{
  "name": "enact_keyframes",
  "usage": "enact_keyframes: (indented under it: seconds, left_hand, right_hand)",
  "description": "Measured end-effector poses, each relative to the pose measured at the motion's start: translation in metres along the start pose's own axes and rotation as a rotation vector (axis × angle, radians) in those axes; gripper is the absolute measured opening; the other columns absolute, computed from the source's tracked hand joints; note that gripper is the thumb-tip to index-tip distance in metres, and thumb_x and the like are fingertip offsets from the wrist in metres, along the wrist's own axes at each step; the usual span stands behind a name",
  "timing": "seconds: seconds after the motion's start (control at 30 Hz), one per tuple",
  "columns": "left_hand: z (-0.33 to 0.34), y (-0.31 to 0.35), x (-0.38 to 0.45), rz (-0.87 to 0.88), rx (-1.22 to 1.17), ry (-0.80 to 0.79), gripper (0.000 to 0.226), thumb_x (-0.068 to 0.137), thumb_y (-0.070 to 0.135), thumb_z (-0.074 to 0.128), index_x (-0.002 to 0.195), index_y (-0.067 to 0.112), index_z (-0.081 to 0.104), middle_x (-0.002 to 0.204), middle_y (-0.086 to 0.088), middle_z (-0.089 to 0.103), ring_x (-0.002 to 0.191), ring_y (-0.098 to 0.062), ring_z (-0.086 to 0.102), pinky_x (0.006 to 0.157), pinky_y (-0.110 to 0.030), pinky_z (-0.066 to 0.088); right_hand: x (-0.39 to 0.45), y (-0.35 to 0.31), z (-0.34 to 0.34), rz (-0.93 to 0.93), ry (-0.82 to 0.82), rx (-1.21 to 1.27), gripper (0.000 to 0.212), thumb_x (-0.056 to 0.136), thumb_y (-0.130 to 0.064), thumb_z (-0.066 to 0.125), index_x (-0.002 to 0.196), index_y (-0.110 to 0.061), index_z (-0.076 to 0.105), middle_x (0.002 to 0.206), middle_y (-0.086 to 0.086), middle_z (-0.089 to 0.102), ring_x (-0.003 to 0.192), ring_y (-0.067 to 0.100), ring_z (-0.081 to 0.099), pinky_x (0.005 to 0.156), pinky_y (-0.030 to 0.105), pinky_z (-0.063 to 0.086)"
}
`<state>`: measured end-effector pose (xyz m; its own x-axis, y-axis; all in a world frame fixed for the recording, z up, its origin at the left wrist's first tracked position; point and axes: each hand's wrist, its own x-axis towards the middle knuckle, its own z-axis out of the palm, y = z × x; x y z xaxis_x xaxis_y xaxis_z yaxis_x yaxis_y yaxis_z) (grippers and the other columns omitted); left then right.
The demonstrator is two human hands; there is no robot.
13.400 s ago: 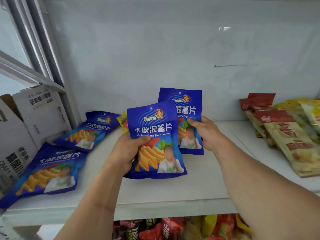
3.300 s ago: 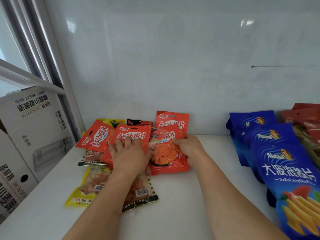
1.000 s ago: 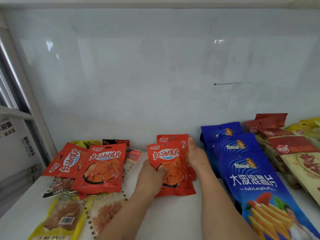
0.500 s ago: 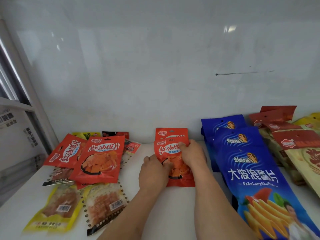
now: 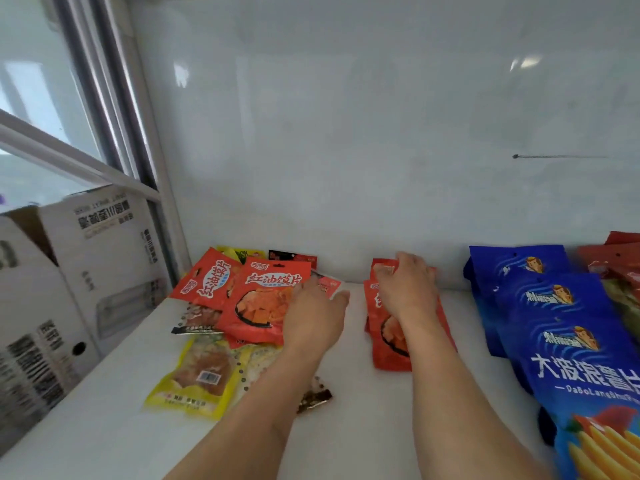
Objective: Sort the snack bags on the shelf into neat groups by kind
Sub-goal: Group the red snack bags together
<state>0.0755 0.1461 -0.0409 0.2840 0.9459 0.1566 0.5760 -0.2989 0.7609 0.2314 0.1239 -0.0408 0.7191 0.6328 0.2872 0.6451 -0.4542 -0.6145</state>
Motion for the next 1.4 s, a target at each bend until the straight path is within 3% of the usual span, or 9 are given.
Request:
enact_keyframes:
  seconds: [0.3,0.4,0.5,0.7,0.87,0.93,1.03,1.13,1.4]
  left_hand:
    - [-0.096,-0.082,0.040,-0.198,0.109,0.363,0.077,0.093,0.048,0.061,0.152,0.004,0.036,0.158,-0.019,0.034,0.146,-0.037,0.028,0.118,-0.047,0.024]
    - [-0.109,-0.108,0.053,-0.325,0.045,0.352,0.097,0.091,0.054,0.063,0.157,-0.002,0.021,0.165,-0.020,0.019,0.153,-0.036,0.014,0.123,-0.046,0.011]
    - [-0.111,-0.124,0.063,-0.397,-0.011,0.246,0.096,0.089,0.057,0.062,0.156,0.000,0.023,0.162,-0.019,0.029,0.152,-0.036,0.019,0.124,-0.046,0.015]
    - [-0.105,-0.137,0.069,-0.189,-0.140,0.284,0.071,0.093,0.034,0.064,0.152,0.008,0.034,0.145,-0.015,0.055,0.136,-0.036,0.046,0.112,-0.055,0.039]
    - [-0.108,-0.117,0.068,-0.048,-0.531,0.239,0.072,0.102,0.015,0.059,0.161,0.019,0.019,0.137,0.007,0.054,0.115,-0.015,0.060,0.088,-0.032,0.056]
    - [-0.105,-0.118,0.076,-0.174,-0.769,0.184,0.053,0.097,0.015,0.067,0.145,0.022,0.045,0.123,0.007,0.061,0.105,-0.019,0.067,0.084,-0.042,0.061]
    - [-0.100,-0.125,0.085,-0.304,-0.812,0.117,0.013,0.092,0.013,0.071,0.102,0.021,0.068,0.106,-0.007,0.076,0.093,-0.030,0.074,0.089,-0.055,0.060]
    - [-0.099,-0.123,0.086,-0.276,-0.714,0.142,0.009,0.100,0.019,0.060,0.104,0.017,0.068,0.103,-0.005,0.075,0.091,-0.027,0.071,0.087,-0.044,0.059]
    - [-0.104,-0.118,0.085,-0.193,-1.059,0.124,0.029,0.103,0.041,0.055,0.126,0.024,0.060,0.112,-0.003,0.075,0.100,-0.023,0.073,0.088,-0.044,0.060]
  right_hand:
    - [-0.058,-0.097,0.065,-0.024,-0.344,-0.063,0.075,0.079,-0.084,0.041,0.114,-0.022,0.067,0.112,0.002,0.071,0.108,0.027,0.066,0.084,0.035,0.050]
    - [-0.071,-0.111,0.083,0.029,-0.329,-0.077,0.079,0.067,-0.090,0.049,0.112,-0.028,0.067,0.112,-0.002,0.070,0.106,0.026,0.066,0.078,0.034,0.047]
    - [-0.079,-0.117,0.093,0.064,-0.295,-0.067,0.100,0.045,-0.098,0.047,0.118,-0.032,0.064,0.115,-0.002,0.069,0.107,0.025,0.065,0.086,0.038,0.052]
    - [-0.085,-0.117,0.095,0.130,-0.272,-0.010,0.100,0.044,-0.096,0.055,0.120,-0.030,0.062,0.112,-0.004,0.070,0.104,0.024,0.067,0.083,0.038,0.053]
    - [-0.079,-0.111,0.105,0.186,-0.259,0.116,0.112,0.030,-0.093,0.053,0.121,-0.028,0.061,0.116,0.000,0.067,0.101,0.025,0.067,0.085,0.040,0.055]
    - [-0.077,-0.107,0.104,0.180,-0.274,0.189,0.111,0.031,-0.087,0.060,0.124,-0.026,0.060,0.121,0.002,0.066,0.105,0.025,0.066,0.089,0.039,0.054]
    - [-0.076,-0.103,0.092,0.170,-0.309,0.331,0.075,0.057,-0.055,0.088,0.116,-0.019,0.060,0.121,-0.002,0.066,0.111,0.024,0.064,0.093,0.035,0.051]
    - [-0.071,-0.093,0.090,0.160,-0.333,0.408,0.053,0.070,-0.030,0.090,0.115,-0.018,0.064,0.118,0.002,0.070,0.108,0.023,0.066,0.090,0.032,0.051]
    - [-0.062,-0.078,0.099,0.212,-0.246,0.438,0.090,0.033,-0.069,0.076,0.111,-0.024,0.070,0.108,-0.004,0.075,0.099,0.018,0.070,0.094,0.042,0.055]
